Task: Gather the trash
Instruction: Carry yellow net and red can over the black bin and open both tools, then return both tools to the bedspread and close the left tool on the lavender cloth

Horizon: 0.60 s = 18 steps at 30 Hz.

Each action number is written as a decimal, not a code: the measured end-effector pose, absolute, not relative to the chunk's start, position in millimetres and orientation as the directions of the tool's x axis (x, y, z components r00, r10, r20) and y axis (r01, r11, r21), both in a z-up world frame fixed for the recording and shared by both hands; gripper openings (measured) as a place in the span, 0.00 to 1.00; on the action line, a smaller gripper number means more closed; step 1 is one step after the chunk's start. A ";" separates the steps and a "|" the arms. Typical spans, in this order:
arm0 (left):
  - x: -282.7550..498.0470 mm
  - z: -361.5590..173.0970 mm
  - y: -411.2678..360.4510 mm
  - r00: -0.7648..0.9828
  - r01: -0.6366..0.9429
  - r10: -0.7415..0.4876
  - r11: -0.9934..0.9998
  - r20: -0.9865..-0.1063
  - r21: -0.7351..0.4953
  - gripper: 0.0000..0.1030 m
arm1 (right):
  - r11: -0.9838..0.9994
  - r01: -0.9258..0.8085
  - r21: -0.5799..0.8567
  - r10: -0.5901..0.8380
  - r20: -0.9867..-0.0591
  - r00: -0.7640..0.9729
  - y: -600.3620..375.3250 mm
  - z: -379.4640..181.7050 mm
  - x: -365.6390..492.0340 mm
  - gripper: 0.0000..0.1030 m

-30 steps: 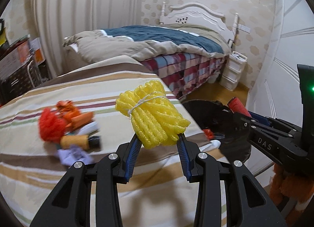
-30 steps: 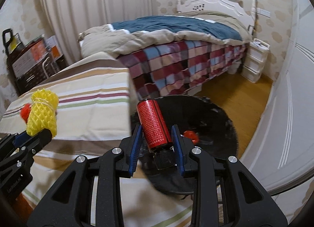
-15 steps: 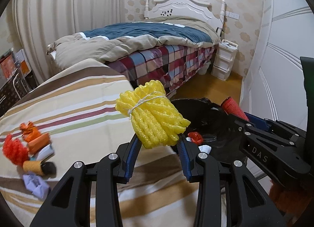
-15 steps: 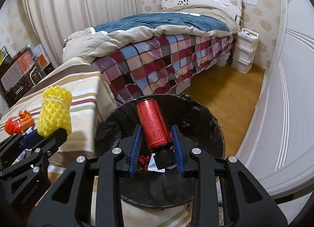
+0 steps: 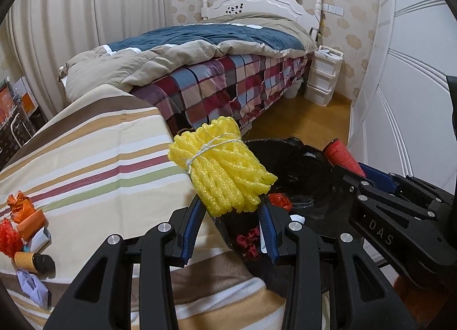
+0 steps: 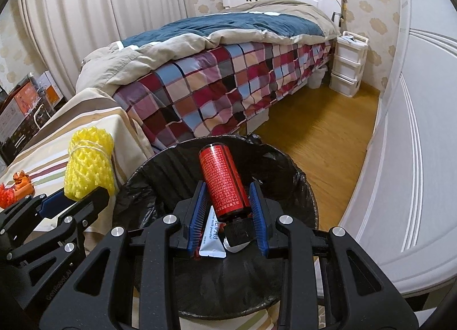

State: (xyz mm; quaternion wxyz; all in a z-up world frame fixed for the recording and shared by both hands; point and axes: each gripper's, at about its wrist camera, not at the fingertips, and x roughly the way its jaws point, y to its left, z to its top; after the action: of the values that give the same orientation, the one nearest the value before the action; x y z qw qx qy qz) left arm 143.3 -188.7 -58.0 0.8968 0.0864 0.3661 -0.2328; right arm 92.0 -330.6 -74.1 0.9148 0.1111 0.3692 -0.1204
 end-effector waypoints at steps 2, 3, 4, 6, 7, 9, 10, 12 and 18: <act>144.4 -58.0 -191.3 0.623 0.484 -0.352 0.875 -0.698 -0.010 0.38 | 0.945 0.305 0.115 -0.139 -0.704 0.696 -332.0 -75.8 93.1 0.29; 144.6 -58.2 -192.2 0.622 0.485 -0.351 0.874 -0.700 -0.008 0.39 | 0.945 0.306 0.116 -0.138 -0.705 0.695 -332.9 -76.1 93.7 0.29; 145.4 -58.1 -192.9 0.621 0.486 -0.351 0.874 -0.701 -0.007 0.39 | 0.945 0.307 0.115 -0.140 -0.706 0.695 -333.0 -76.2 93.7 0.29; 145.0 -58.4 -194.1 0.625 0.483 -0.346 0.875 -0.700 0.000 0.44 | 0.945 0.306 0.119 -0.135 -0.710 0.691 -334.0 -78.6 95.3 0.30; 144.4 -58.4 -194.3 0.628 0.481 -0.340 0.877 -0.700 0.005 0.46 | 0.944 0.307 0.120 -0.134 -0.712 0.690 -334.6 -79.8 96.1 0.30; 144.5 -57.6 -194.5 0.635 0.472 -0.334 0.881 -0.697 0.008 0.61 | 0.941 0.317 0.116 -0.145 -0.708 0.691 -335.4 -80.4 94.6 0.31; 144.1 -56.5 -193.0 0.639 0.467 -0.334 0.884 -0.693 0.004 0.63 | 0.941 0.319 0.115 -0.148 -0.707 0.691 -336.0 -80.4 95.1 0.36; 143.8 -55.1 -190.3 0.643 0.457 -0.332 0.890 -0.691 -0.002 0.69 | 0.938 0.327 0.113 -0.158 -0.700 0.696 -337.2 -79.1 93.5 0.42; 140.3 -50.1 -182.8 0.671 0.426 -0.298 0.905 -0.679 0.024 0.75 | 0.939 0.333 0.085 -0.185 -0.690 0.699 -333.5 -73.4 88.7 0.46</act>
State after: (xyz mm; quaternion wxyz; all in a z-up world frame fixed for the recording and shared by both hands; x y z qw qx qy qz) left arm 140.3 -182.8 -50.1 0.9097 0.0906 0.3533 -0.1988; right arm 88.7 -333.5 -73.4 0.9161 0.1023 0.3609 -0.1415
